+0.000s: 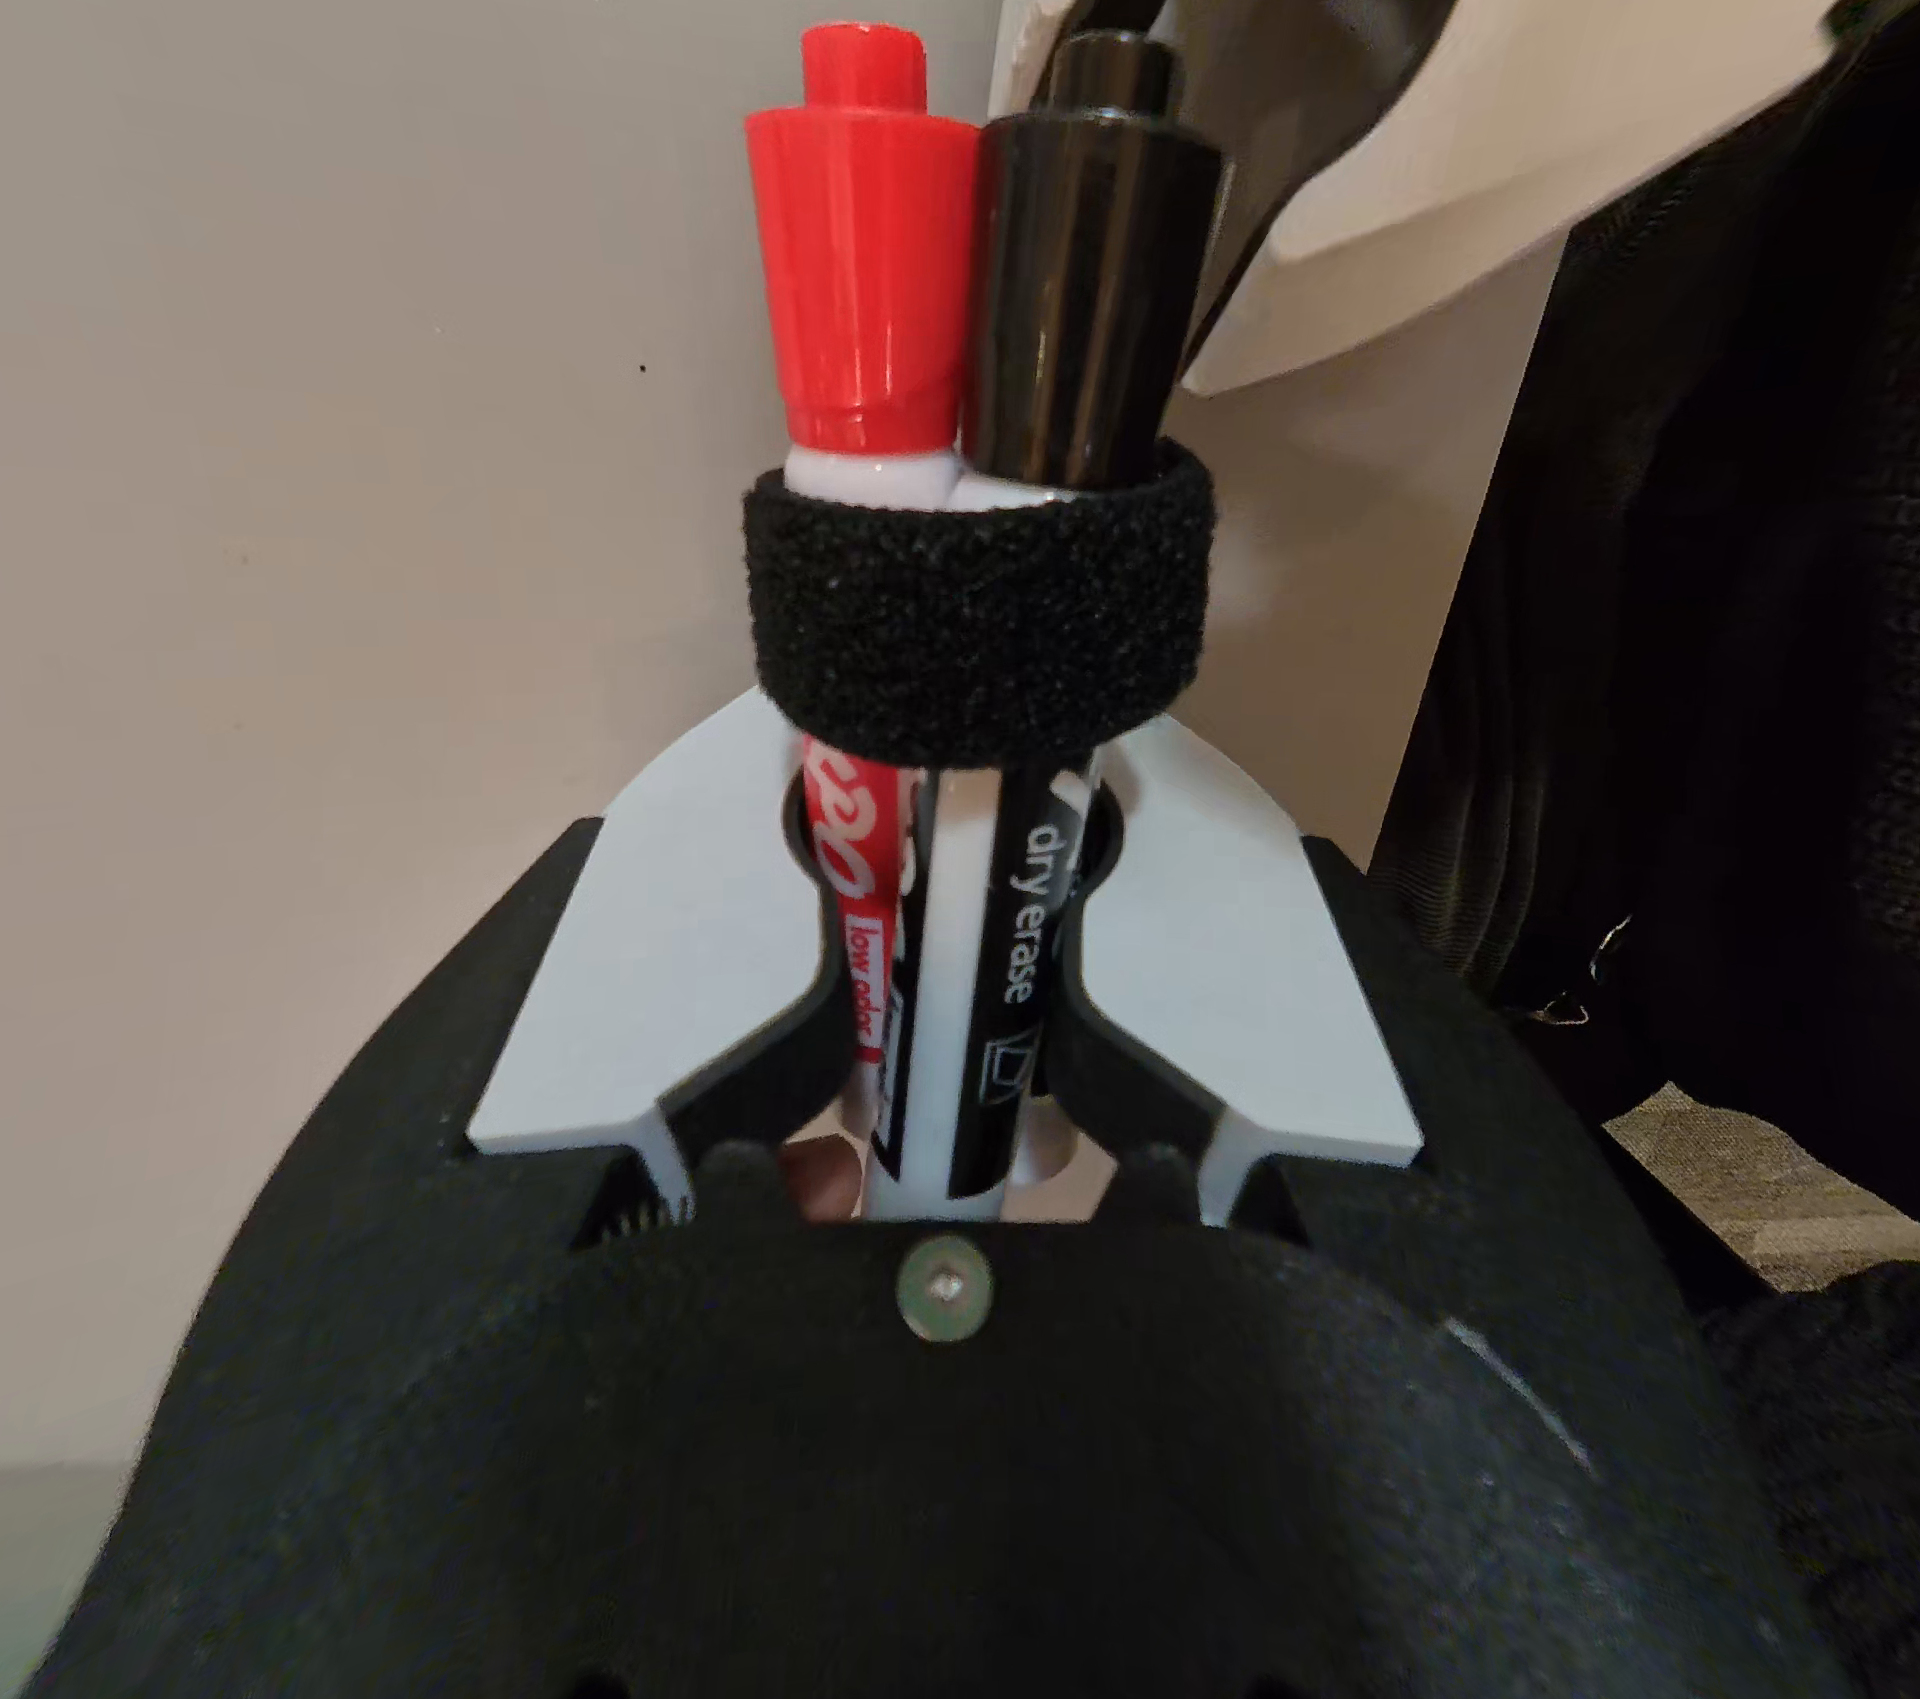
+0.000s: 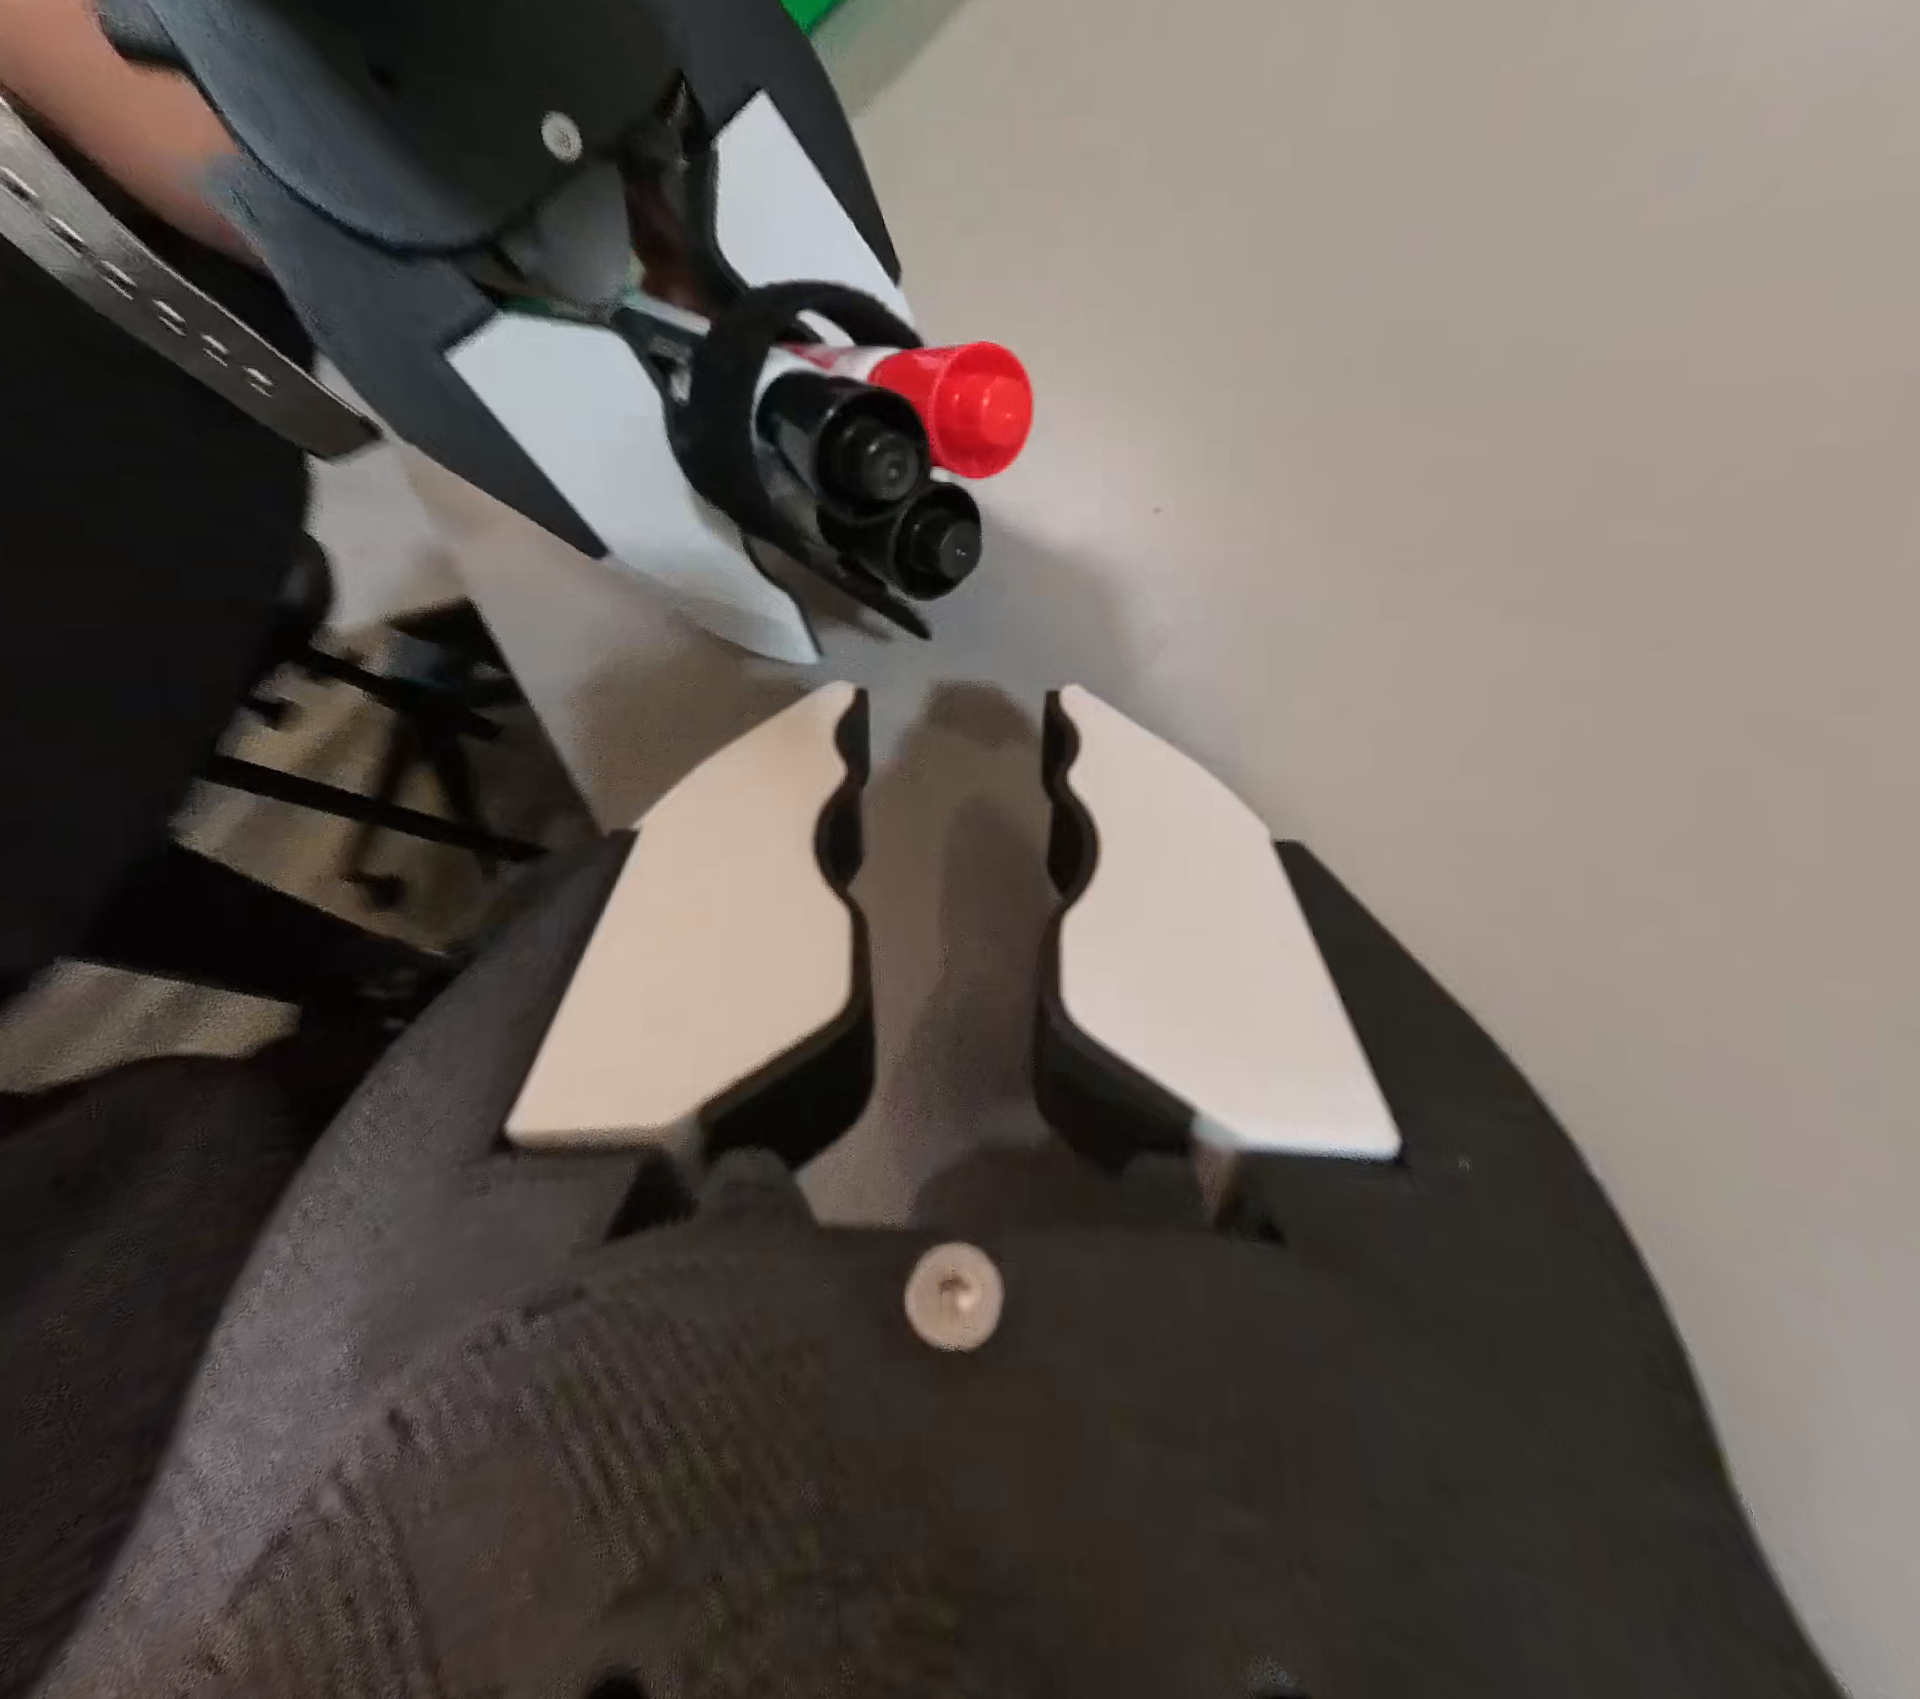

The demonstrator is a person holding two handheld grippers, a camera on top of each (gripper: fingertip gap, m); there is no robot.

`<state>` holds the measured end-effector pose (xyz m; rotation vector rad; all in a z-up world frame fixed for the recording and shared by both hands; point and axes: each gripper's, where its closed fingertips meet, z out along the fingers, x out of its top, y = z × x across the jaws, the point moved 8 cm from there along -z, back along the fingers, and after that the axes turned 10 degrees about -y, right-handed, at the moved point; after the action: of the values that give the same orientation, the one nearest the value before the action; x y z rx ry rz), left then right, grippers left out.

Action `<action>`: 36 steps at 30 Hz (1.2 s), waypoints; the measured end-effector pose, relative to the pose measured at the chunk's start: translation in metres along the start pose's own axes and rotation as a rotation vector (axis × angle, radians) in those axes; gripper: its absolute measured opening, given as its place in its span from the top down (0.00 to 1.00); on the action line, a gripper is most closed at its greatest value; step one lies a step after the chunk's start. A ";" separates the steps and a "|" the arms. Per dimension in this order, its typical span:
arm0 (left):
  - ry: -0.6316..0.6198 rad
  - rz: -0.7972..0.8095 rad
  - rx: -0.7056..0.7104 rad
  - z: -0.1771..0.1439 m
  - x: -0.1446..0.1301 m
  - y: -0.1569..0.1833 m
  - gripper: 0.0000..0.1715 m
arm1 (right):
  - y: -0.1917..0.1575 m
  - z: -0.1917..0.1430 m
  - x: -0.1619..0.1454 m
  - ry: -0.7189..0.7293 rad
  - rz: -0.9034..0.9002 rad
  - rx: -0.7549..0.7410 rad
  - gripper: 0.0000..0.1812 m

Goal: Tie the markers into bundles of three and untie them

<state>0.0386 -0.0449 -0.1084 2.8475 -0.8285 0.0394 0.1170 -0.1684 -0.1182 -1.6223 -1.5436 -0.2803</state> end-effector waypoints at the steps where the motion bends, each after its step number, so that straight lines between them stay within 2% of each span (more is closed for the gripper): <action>1: 0.000 0.000 0.000 0.000 0.000 0.000 0.74 | -0.001 0.002 0.001 -0.031 -0.040 -0.015 0.82; 4: 0.000 -0.002 0.002 0.000 0.000 0.000 0.74 | -0.007 0.010 0.005 -0.092 -0.098 0.045 0.82; 10: 0.000 -0.003 0.005 0.000 0.000 0.000 0.74 | 0.002 0.018 0.012 -0.099 0.017 0.174 0.82; 14: 0.005 -0.008 0.000 0.000 -0.001 -0.001 0.74 | 0.000 0.019 0.014 -0.033 0.088 0.272 0.92; 16: 0.007 -0.010 -0.002 0.000 -0.001 -0.001 0.74 | -0.001 0.018 0.014 -0.018 0.079 0.271 0.96; 21: 0.012 -0.009 -0.004 0.000 -0.001 -0.001 0.74 | -0.008 0.019 0.012 -0.045 0.027 0.285 0.99; 30: -0.006 -0.001 0.016 0.000 0.000 0.000 0.74 | -0.015 0.013 0.007 -0.033 -0.023 0.287 0.99; 36: -0.027 0.007 0.038 0.001 0.001 0.002 0.74 | -0.024 0.013 0.008 0.012 0.034 0.350 0.99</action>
<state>0.0388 -0.0474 -0.1087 2.8870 -0.8520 0.0177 0.0925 -0.1565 -0.1110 -1.3660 -1.4613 0.0010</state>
